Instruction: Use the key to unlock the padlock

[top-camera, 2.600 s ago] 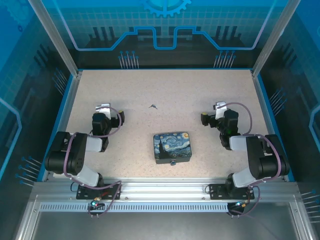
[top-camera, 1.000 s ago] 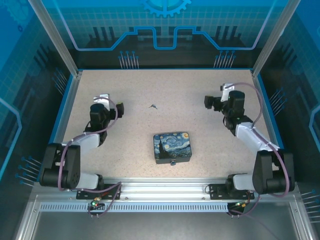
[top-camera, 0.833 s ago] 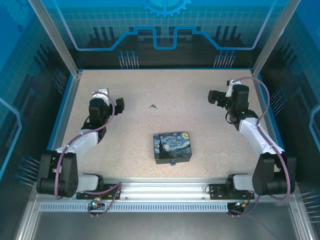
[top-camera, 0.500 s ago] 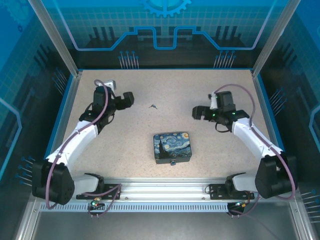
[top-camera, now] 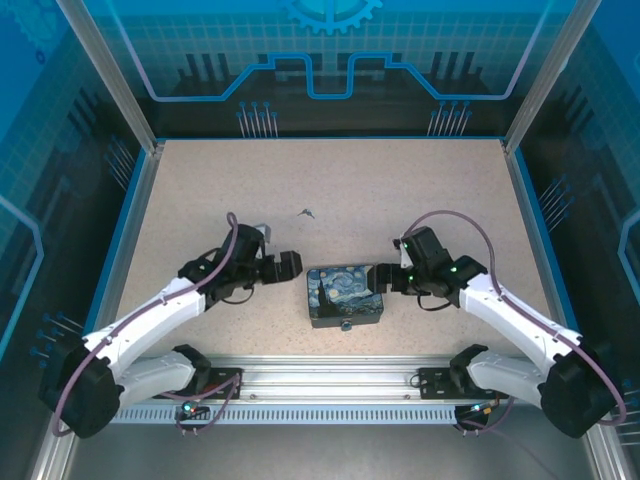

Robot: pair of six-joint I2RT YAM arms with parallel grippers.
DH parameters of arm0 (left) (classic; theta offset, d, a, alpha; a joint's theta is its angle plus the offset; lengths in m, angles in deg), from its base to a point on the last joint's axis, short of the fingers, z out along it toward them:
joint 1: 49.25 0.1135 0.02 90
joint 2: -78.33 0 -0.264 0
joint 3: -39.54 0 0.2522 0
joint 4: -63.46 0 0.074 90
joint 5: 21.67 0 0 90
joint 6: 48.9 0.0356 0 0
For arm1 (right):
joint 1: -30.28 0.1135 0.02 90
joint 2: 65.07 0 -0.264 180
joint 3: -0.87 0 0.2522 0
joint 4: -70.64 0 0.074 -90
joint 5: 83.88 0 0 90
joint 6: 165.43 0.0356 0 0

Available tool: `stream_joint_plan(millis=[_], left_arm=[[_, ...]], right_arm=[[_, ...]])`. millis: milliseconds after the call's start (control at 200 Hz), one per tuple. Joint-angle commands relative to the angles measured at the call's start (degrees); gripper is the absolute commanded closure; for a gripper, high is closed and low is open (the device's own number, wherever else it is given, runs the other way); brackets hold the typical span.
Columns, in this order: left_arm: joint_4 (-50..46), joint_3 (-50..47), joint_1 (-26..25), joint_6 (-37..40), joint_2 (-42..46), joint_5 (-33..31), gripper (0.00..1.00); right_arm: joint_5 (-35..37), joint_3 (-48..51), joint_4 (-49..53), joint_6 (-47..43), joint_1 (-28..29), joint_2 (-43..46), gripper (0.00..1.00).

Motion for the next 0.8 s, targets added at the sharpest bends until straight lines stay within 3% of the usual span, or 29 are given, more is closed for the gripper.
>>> stream_joint_plan(millis=[0,400,795], left_arm=[[2.50,-0.75,-3.31,-4.66,0.10,1.44,0.01],[11.38,2.78,-11.24,-7.44,-13.79,1.35,0.01],[14.17,14.08,-10.42,-3.83,-27.83,1.95,0.01]], right_arm=[[-0.14,0.97,0.13,3.66,1.72,1.01,0.17],[-1.17,-0.82,-3.22,5.06,4.04,-5.26,0.24],[-1.64,-7.81,-5.72,4.45,2.29,-13.94,0.55]])
